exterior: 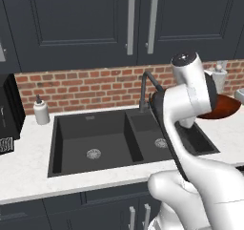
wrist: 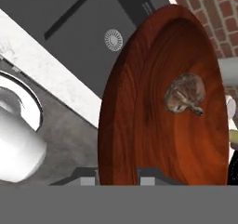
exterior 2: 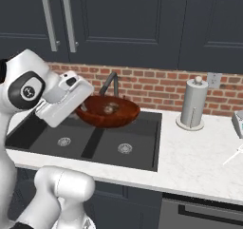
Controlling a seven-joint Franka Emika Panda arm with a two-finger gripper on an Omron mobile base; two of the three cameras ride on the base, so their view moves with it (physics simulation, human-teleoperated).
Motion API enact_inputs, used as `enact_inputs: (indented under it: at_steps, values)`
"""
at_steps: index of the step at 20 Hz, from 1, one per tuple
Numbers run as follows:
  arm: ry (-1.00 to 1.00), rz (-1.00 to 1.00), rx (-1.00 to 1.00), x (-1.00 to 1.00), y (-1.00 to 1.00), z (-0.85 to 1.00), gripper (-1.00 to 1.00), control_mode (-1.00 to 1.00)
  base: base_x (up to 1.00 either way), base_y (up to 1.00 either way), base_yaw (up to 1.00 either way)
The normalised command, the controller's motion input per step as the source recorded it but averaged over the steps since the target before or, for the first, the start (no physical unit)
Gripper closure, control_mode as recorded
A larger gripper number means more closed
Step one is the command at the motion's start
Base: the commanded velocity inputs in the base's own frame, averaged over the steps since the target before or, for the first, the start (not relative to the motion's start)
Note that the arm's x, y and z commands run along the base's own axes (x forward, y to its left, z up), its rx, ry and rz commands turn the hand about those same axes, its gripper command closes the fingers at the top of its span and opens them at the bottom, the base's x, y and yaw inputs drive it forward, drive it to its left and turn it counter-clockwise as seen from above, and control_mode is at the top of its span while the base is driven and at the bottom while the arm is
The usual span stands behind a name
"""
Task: Pick the mushroom from the sink and place it in the bowl. Then pick the bowl and place it in the microwave. Then close the microwave door and press the start button.
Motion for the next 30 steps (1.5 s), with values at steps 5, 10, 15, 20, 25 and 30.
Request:
enact_inputs:
  at_steps: [5, 10, 15, 20, 25, 30]
  values:
    - [-0.02, 0.08, -0.02, -0.68, 0.37, 0.03, 1.00, -1.00, 0.00, 0.00, 0.00]
    - [-0.14, 0.10, 0.00, -0.62, 0.01, 0.21, 1.00, -1.00, 0.00, 0.00, 0.00]
    - [-0.07, 0.08, 0.00, -0.24, 0.10, 0.24, 1.00, 1.00, -0.09, 0.01, 0.03]
    - [0.00, 0.00, 0.00, 0.00, 0.00, 0.00, 1.00, 1.00, -0.18, 0.10, 0.02]
    - [0.00, 0.00, 0.00, 0.00, 0.00, 0.00, 1.00, 1.00, -0.90, -0.07, -0.18]
    - [0.00, 0.00, 0.00, 0.00, 0.00, 0.00, 1.00, 1.00, -0.57, 0.00, -0.58]
